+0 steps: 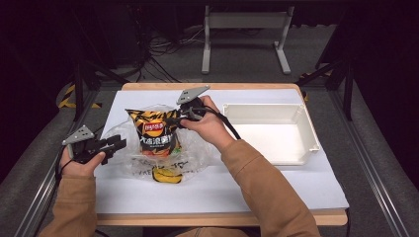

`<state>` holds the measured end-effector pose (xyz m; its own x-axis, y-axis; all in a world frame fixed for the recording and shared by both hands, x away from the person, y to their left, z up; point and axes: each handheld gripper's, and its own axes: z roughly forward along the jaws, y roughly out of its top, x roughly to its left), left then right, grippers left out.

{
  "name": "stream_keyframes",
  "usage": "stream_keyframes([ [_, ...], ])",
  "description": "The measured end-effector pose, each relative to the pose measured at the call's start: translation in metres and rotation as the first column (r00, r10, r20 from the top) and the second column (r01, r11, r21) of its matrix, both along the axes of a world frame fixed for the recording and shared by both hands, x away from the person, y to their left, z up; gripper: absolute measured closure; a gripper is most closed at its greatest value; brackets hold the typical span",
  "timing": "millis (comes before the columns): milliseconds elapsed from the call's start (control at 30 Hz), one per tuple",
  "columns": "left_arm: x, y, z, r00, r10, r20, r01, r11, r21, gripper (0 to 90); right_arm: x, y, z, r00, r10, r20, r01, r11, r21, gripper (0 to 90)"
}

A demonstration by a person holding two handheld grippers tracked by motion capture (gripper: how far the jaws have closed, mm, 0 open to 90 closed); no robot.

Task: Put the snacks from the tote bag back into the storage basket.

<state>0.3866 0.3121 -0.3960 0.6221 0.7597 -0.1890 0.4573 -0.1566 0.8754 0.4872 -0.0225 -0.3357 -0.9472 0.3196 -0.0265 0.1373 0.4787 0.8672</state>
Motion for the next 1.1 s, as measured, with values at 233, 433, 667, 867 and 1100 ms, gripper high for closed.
stream_keyframes([
  [233, 0.001, -0.001, -0.001, 1.0, -0.006, -0.006, 0.006, 1.0, 0.005, 63.2, -0.009, 0.004, 0.004, 0.9997, -0.005, 0.022, 0.005, 1.0, -0.003, 83.1],
  [433, 0.001, -0.002, -0.003, 1.0, -0.006, -0.007, 0.007, 1.0, 0.006, 63.2, -0.014, 0.005, 0.009, 0.9998, -0.008, 0.017, 0.008, 1.0, 0.023, 86.2],
  [667, 0.0, 0.0, 0.0, 1.0, 0.001, 0.01, -0.001, 1.0, 0.003, 63.2, -0.022, 0.007, 0.016, 1.0, 0.001, 0.007, -0.001, 0.996, 0.089, 87.0],
  [867, 0.002, 0.0, -0.003, 1.0, 0.002, -0.002, -0.002, 1.0, 0.008, 63.3, -0.024, 0.004, 0.024, 1.0, 0.0, -0.002, 0.001, 0.99, 0.139, 87.0],
  [1100, 0.003, -0.003, -0.004, 0.9999, -0.009, -0.012, 0.009, 0.9997, 0.023, 63.9, -0.028, 0.001, 0.034, 0.9999, -0.008, 0.012, 0.005, 0.985, 0.171, 87.1],
])
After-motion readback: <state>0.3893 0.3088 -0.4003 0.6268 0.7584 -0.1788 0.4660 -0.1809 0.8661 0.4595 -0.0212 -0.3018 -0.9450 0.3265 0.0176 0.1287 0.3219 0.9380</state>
